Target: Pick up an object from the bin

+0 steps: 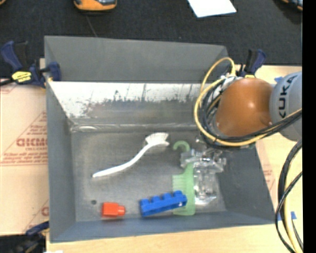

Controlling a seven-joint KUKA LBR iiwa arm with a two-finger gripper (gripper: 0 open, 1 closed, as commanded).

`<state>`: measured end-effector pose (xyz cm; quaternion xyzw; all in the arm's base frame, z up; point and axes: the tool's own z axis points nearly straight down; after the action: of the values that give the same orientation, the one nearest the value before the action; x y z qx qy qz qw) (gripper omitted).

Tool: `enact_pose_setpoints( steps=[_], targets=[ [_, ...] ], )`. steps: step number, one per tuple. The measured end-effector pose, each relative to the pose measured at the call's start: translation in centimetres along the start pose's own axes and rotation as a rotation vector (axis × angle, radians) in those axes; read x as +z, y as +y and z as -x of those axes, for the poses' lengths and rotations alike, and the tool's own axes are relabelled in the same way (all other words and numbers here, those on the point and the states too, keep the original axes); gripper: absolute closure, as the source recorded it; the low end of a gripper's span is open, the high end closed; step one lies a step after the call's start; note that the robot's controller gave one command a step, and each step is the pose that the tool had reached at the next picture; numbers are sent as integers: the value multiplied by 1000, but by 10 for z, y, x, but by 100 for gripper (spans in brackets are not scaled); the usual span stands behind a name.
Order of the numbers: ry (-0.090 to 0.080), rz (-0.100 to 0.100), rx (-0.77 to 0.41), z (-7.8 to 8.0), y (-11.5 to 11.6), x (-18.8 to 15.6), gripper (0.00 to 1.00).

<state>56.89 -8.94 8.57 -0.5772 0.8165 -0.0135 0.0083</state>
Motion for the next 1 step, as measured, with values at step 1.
enact_pose_setpoints(
  steps=[1],
  targets=[
    [-3,-4,1,1,-1,-19,100]
  ],
)
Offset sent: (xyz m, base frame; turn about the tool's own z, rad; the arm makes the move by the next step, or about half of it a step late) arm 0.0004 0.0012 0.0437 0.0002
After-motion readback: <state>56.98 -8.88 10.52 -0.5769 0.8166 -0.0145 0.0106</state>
